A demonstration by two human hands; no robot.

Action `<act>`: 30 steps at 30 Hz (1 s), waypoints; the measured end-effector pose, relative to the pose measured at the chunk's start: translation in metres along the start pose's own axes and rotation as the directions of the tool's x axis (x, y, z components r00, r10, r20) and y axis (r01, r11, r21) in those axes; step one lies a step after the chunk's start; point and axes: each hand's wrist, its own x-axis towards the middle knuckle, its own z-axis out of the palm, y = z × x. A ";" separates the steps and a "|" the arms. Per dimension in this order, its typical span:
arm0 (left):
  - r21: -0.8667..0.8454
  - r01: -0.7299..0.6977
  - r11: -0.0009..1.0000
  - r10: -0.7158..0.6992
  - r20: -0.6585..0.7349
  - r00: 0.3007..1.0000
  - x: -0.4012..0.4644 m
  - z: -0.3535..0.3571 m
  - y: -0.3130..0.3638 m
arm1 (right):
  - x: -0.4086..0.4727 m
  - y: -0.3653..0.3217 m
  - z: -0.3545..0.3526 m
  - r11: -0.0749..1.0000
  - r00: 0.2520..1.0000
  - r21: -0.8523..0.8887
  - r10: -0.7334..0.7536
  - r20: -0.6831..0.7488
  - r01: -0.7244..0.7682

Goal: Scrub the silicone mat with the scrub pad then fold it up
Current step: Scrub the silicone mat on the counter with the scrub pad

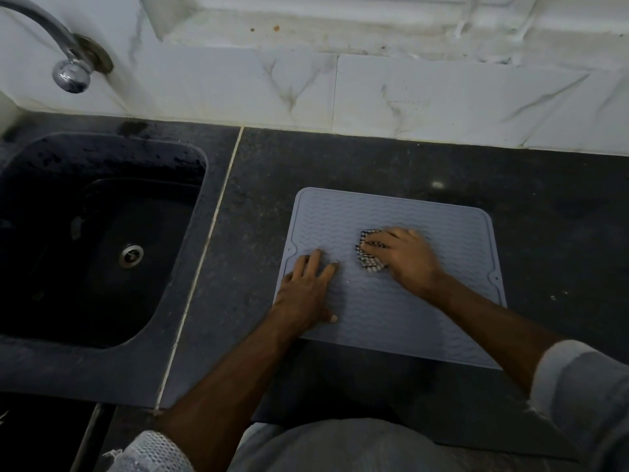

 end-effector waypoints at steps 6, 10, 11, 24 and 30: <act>0.013 0.016 1.000 -0.016 0.019 1.000 0.002 0.000 0.001 | 0.033 -0.017 -0.007 0.997 0.999 0.059 0.039 0.010 -0.040; 0.023 0.034 0.999 -0.034 0.018 0.999 0.002 0.000 0.003 | 0.059 -0.042 0.003 0.998 0.993 0.057 0.001 0.114 -0.008; 0.022 0.030 0.999 -0.031 0.017 0.999 0.002 0.000 0.003 | 0.057 -0.040 0.004 0.998 0.993 0.057 0.004 0.114 -0.010; -0.046 -0.019 0.999 0.018 -0.020 1.000 -0.009 -0.004 -0.006 | 0.002 0.001 0.004 0.998 0.998 0.015 0.064 0.030 -0.064; -0.017 0.024 1.000 -0.024 0.024 0.999 -0.014 -0.015 -0.031 | 0.010 0.009 -0.005 0.994 0.991 0.104 0.032 0.127 -0.045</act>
